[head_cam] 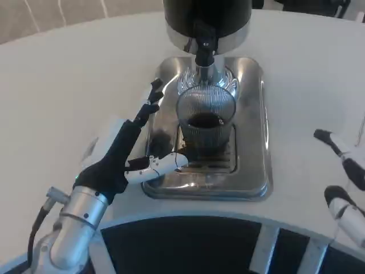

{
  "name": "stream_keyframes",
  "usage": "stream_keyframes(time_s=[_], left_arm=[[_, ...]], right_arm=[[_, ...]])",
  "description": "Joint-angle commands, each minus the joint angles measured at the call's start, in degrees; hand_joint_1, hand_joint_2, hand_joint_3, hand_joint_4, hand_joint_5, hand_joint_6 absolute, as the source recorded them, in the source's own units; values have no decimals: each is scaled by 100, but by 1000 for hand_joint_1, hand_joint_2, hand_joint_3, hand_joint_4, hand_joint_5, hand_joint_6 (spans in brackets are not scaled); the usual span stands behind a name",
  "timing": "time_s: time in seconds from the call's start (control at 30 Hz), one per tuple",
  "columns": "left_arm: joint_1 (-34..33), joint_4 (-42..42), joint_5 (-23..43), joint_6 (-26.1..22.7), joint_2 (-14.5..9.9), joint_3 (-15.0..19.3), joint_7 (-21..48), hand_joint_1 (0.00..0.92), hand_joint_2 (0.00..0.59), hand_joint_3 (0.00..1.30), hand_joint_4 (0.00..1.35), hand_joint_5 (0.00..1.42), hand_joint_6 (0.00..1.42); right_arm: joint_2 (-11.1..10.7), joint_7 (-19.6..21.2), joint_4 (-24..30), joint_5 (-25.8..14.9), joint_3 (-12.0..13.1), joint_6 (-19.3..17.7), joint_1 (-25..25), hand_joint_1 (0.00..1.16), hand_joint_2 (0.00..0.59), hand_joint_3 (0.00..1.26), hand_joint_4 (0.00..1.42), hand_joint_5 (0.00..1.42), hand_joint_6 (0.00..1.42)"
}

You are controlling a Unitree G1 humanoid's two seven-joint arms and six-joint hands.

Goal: Grasp the cup under the faucet to collect the drink, then remove the cup.

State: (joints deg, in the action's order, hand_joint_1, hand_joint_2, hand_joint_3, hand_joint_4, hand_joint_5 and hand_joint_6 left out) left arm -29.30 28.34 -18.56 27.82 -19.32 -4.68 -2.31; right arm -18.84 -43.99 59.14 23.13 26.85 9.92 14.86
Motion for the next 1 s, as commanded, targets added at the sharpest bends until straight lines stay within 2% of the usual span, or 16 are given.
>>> stream_keyframes(time_s=[0.03,0.27,0.67,1.0], left_arm=[[-178,237,46,175,33,-85,87,389,70,0,0,127,131],[-479,631,87,421,64,-188,229,394,70,0,0,149,131],[-924,1209,53,558,160,-293,367,395,70,0,0,220,133],[-1191,1414,-24,477,256,-431,374,395,71,0,0,258,148]], right_arm=[[161,-56,86,17,37,-256,393,0,586,0,0,0,0],[349,-50,86,176,-100,-406,591,0,586,0,0,0,0],[619,-167,86,496,-303,-392,527,0,586,0,0,0,0],[722,-254,86,475,-189,-402,578,0,586,0,0,0,0]])
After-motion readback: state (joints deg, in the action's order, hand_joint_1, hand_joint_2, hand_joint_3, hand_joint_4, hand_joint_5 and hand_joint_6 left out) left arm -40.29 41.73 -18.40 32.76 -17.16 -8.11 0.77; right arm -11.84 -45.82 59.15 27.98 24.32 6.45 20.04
